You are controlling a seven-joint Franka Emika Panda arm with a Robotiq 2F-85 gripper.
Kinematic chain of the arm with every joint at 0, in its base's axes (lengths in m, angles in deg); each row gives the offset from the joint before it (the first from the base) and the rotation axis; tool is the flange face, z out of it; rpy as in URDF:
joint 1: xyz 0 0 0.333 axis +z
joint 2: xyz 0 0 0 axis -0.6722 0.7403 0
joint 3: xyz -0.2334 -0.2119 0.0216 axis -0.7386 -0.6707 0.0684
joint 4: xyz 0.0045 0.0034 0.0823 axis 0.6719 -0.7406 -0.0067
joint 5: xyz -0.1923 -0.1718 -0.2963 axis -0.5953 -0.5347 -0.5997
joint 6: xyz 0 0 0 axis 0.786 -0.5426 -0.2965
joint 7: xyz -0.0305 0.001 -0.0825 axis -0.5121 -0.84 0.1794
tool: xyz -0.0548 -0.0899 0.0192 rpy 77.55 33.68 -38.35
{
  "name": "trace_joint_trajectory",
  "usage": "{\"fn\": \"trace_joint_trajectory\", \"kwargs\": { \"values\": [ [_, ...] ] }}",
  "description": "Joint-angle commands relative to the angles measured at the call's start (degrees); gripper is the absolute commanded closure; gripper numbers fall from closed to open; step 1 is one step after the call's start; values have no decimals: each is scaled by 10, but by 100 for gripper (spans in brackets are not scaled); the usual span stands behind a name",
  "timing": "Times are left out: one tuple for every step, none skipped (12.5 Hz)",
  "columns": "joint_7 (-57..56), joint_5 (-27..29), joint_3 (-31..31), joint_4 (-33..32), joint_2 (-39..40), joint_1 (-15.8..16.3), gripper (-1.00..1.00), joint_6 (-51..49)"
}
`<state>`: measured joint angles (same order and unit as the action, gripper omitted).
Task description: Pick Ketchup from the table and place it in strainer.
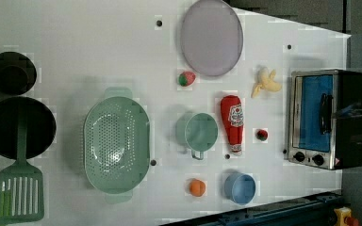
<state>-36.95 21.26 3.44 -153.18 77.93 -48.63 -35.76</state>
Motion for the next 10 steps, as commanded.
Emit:
{"fn": "trace_joint_trajectory", "kwargs": {
  "values": [
    [-116,5,7,-44,48,6,-100,23],
    [-163,5,10,-56,60,7,-100,45],
    [-212,5,12,-67,73,9,-100,74],
    [-260,5,12,-79,85,11,-100,105],
    [-301,5,12,-90,96,13,-100,137],
    [-335,5,12,-101,108,15,-100,167],
    [-366,5,13,-112,120,16,-100,196],
    [-393,5,13,-126,131,17,-100,222],
    [-409,5,13,-143,141,17,-100,249],
    [-413,5,13,-159,150,18,-100,281]
  ]
}}
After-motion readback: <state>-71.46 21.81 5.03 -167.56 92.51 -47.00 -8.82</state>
